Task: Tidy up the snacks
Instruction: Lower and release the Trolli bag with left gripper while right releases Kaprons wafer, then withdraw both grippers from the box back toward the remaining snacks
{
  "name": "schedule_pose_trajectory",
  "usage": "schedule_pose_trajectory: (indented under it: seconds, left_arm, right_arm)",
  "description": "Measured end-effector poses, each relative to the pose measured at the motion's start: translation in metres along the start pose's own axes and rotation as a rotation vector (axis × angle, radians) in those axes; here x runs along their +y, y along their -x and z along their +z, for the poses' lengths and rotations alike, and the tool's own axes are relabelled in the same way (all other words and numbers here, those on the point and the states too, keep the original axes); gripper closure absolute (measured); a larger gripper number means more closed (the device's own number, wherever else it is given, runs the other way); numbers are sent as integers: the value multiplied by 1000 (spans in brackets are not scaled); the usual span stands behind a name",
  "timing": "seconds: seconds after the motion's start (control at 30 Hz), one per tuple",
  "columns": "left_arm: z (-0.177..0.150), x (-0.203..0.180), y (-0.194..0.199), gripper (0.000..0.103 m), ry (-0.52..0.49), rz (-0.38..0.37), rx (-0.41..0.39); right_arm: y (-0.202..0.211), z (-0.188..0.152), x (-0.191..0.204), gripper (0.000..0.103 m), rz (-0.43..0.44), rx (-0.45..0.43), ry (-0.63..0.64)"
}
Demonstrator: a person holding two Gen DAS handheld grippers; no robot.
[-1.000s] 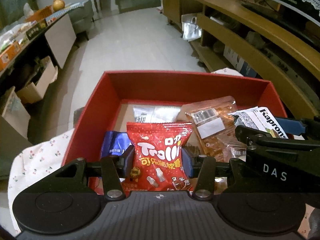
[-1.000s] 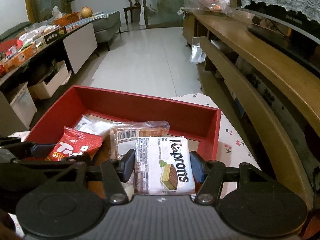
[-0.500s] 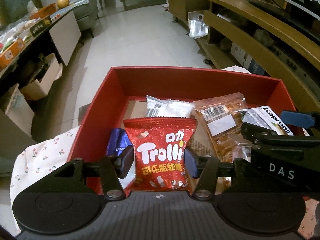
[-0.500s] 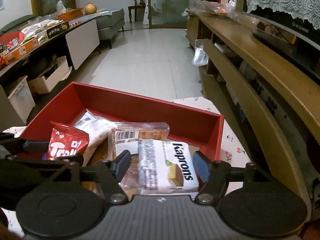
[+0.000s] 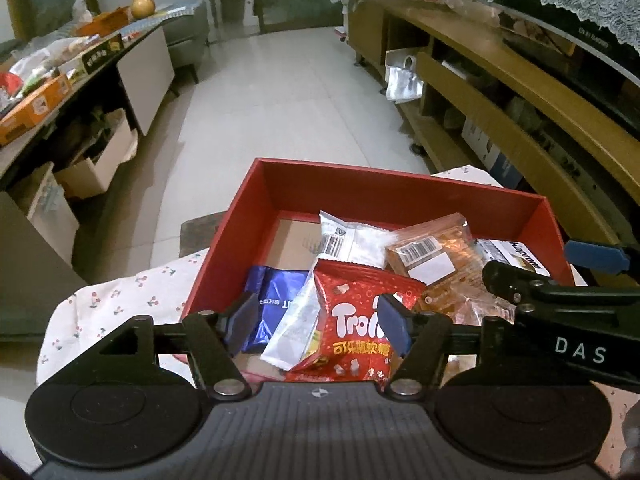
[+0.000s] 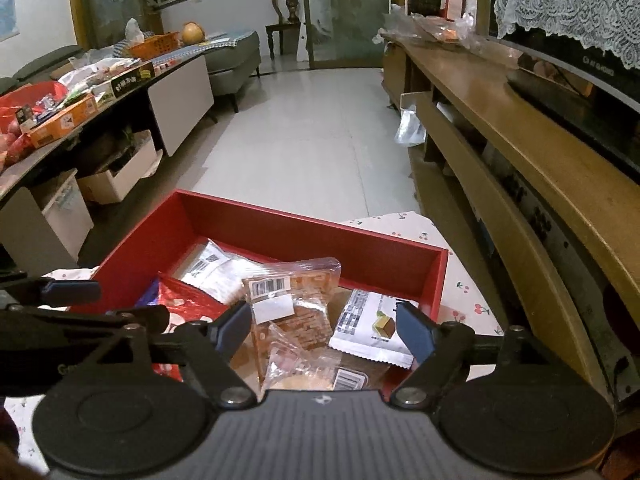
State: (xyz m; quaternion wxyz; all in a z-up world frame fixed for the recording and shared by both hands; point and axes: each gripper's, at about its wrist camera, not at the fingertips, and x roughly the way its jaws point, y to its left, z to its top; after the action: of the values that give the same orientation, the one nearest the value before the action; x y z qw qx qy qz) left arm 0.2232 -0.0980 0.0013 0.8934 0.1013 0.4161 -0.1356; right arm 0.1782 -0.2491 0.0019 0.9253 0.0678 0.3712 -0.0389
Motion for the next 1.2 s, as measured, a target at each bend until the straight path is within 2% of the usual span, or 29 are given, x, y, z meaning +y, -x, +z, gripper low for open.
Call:
schedule_pose_trajectory:
  seconds: [0.9,1.2]
  left_arm:
    - [-38,3,55,29,-21,-27,-28]
    - [-78,23,68,30,-11,-38,46]
  right_arm:
    - [59,-34,12,7,36,2,23]
    - [70,-66,39,7,94,76,91]
